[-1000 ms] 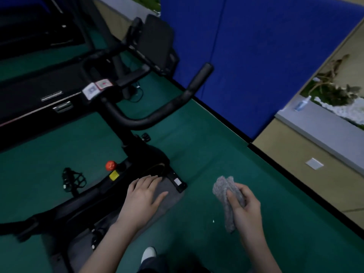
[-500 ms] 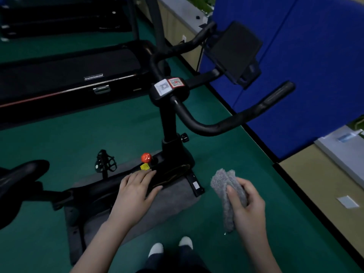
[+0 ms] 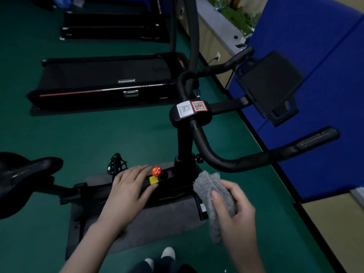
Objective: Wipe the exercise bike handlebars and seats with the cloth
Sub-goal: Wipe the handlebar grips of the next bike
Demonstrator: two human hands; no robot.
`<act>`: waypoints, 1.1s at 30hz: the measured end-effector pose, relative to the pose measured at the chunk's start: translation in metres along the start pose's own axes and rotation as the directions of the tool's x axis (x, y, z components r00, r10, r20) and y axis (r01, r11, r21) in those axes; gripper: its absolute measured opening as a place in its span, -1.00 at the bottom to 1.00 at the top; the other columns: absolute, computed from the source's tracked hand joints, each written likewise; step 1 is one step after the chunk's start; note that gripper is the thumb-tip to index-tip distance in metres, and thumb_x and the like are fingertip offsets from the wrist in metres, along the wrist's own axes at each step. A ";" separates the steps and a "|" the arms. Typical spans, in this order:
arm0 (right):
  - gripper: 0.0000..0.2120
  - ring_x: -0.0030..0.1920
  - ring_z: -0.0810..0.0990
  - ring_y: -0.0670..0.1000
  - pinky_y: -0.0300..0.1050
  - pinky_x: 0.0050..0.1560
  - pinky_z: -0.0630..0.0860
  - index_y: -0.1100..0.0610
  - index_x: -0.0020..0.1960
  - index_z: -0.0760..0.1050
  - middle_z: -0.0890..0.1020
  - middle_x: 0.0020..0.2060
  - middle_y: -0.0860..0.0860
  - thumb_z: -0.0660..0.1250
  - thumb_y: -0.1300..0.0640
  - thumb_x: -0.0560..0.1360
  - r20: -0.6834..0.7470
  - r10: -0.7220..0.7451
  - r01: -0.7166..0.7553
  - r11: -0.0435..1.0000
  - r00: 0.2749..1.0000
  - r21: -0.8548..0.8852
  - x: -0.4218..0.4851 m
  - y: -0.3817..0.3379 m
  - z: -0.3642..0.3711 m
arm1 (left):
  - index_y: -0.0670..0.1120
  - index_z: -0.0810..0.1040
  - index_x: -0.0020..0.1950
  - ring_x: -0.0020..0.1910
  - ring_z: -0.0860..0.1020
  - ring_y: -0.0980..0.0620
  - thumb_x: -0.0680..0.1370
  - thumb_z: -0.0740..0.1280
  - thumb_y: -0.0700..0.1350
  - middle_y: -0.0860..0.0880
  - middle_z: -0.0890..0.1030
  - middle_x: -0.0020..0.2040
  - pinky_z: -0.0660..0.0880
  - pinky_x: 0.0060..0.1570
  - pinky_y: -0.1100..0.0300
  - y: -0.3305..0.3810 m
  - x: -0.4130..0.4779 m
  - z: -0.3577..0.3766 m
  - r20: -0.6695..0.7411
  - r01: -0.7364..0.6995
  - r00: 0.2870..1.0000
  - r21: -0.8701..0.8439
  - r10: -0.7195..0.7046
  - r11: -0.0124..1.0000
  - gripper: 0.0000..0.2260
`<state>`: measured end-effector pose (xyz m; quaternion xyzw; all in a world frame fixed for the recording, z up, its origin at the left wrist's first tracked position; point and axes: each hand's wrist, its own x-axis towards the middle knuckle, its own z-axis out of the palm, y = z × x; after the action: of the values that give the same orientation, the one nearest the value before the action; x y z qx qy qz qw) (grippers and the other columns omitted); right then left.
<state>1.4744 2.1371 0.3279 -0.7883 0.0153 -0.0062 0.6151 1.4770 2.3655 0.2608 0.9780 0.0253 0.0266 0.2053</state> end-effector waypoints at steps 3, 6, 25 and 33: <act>-0.80 -0.16 0.64 -0.19 -0.38 -0.22 0.52 -0.03 -0.02 0.56 0.67 -0.16 -0.17 0.34 0.27 0.51 0.027 -0.048 0.048 0.999 0.998 0.006 0.011 -0.012 0.008 | -0.03 0.42 0.39 0.34 0.38 0.06 0.51 -0.03 0.27 0.07 0.47 0.32 0.16 0.33 0.15 0.007 0.014 -0.007 -0.017 -0.011 1.000 -0.020 0.010 1.000 -0.40; -0.80 -0.14 0.65 -0.19 -0.36 -0.22 0.54 -0.04 0.00 0.56 0.67 -0.13 -0.19 0.34 0.25 0.51 -0.013 -0.058 0.058 0.998 0.998 0.031 0.023 -0.021 0.013 | -0.04 0.42 0.39 0.35 0.38 0.05 0.54 0.06 0.24 0.05 0.46 0.34 0.14 0.34 0.15 0.012 0.031 -0.014 -0.028 -0.035 0.999 -0.019 0.034 0.999 -0.45; -0.80 0.01 0.47 -0.07 -0.38 0.11 0.40 0.32 0.05 0.59 0.46 -0.01 0.09 0.35 0.42 0.44 -0.619 -0.373 -0.021 0.845 0.691 -0.534 0.143 -0.035 0.116 | -0.17 0.44 0.35 0.33 0.39 -0.07 0.58 0.20 0.01 -0.06 0.44 0.36 0.30 0.29 0.02 -0.009 0.207 -0.036 -0.151 -0.590 0.808 -0.213 0.570 0.779 -0.60; -0.73 0.02 0.40 -0.04 -0.46 0.14 0.27 0.29 0.06 0.62 0.56 -0.05 0.15 0.37 0.46 0.39 -0.516 -0.360 -0.189 0.649 0.777 -0.737 0.146 -0.028 0.144 | -0.16 0.48 0.32 0.35 0.38 -0.05 0.58 0.26 -0.07 -0.04 0.48 0.33 0.26 0.32 0.04 0.008 0.237 -0.022 -0.196 -0.729 0.676 -0.317 0.710 0.607 -0.66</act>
<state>1.6247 2.2788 0.3190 -0.9213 0.1787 -0.2903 0.1872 1.7121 2.3810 0.2944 0.8471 -0.3701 0.1355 0.3565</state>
